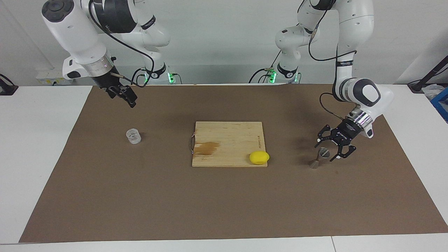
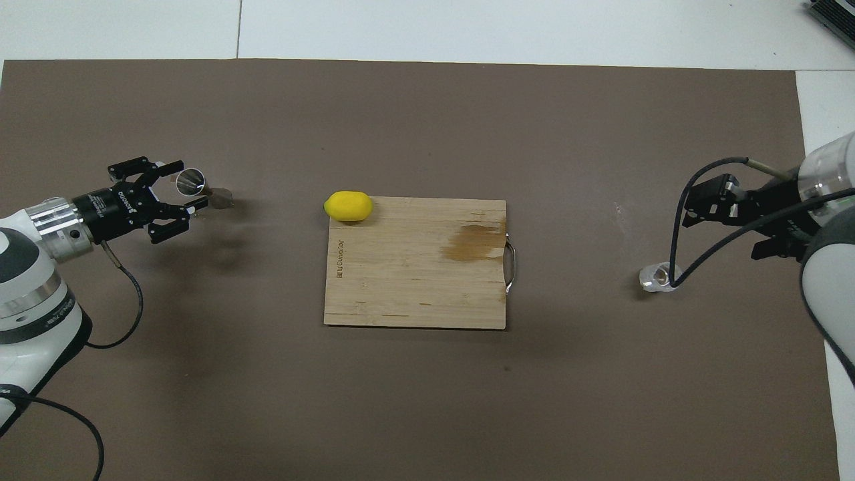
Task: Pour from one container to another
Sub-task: 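Carry the dark cup over the board while the right gripper opens toward the glass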
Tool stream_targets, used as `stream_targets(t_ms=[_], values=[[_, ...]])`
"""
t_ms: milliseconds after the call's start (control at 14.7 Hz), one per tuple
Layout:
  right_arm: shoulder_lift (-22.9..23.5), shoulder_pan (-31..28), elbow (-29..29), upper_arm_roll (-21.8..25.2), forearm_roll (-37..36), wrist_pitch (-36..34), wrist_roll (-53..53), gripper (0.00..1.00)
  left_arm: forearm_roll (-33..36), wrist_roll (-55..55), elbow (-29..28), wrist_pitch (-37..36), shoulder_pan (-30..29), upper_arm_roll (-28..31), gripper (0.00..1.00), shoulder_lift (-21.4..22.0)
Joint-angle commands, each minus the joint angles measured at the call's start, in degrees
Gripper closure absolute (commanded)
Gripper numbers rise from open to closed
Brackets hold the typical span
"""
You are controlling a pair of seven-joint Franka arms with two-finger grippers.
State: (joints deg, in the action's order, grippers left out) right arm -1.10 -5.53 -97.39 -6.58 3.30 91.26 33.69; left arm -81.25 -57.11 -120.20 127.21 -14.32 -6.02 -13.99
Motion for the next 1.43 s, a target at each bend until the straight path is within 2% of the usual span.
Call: stream_targets(t_ms=[0,68,136,204,475,611,815,1019,1358], values=[[-1.7,-2.3,-3.6,-0.3,3.2,2.0,4.8,0.01,-1.5,1.2,0.7,1.1,1.0,0.4,0.27,-1.0],[-1.4,-3.3,-4.3,-0.3,4.2,2.6,6.3,0.08,-1.5,1.2,0.7,1.1,1.0,0.4,0.33,-1.0],[-1.0,-4.0,-4.6,-0.3,4.4,3.3,8.3,0.09,-1.5,1.2,0.7,1.0,1.0,0.4,0.53,-1.0],[-0.8,-4.7,-5.3,-0.3,4.6,3.7,10.1,0.09,-1.5,1.2,0.7,1.0,1.0,0.4,1.00,-1.0],[-0.7,-7.8,-9.7,-0.3,9.8,7.9,15.9,0.05,-1.7,0.4,2.4,-0.3,1.1,0.2,1.00,-1.1],[0.5,-9.7,-10.5,-0.2,12.4,8.3,18.2,0.03,-1.9,0.2,5.0,-4.3,1.1,-1.1,1.00,-1.3],[4.1,-15.2,-11.0,-0.3,15.4,8.5,18.4,0.00,-2.1,-2.1,7.3,-5.2,1.1,-5.6,1.00,-1.2],[7.6,-18.2,-11.2,-0.3,18.1,9.8,18.4,0.00,-2.1,-6.3,8.5,-4.3,1.7,-11.7,1.00,-0.7],[13.0,-21.4,-11.3,-0.3,22.0,11.2,18.0,0.00,-2.3,-12.4,9.6,2.6,13.4,-13.2,1.00,0.8]])
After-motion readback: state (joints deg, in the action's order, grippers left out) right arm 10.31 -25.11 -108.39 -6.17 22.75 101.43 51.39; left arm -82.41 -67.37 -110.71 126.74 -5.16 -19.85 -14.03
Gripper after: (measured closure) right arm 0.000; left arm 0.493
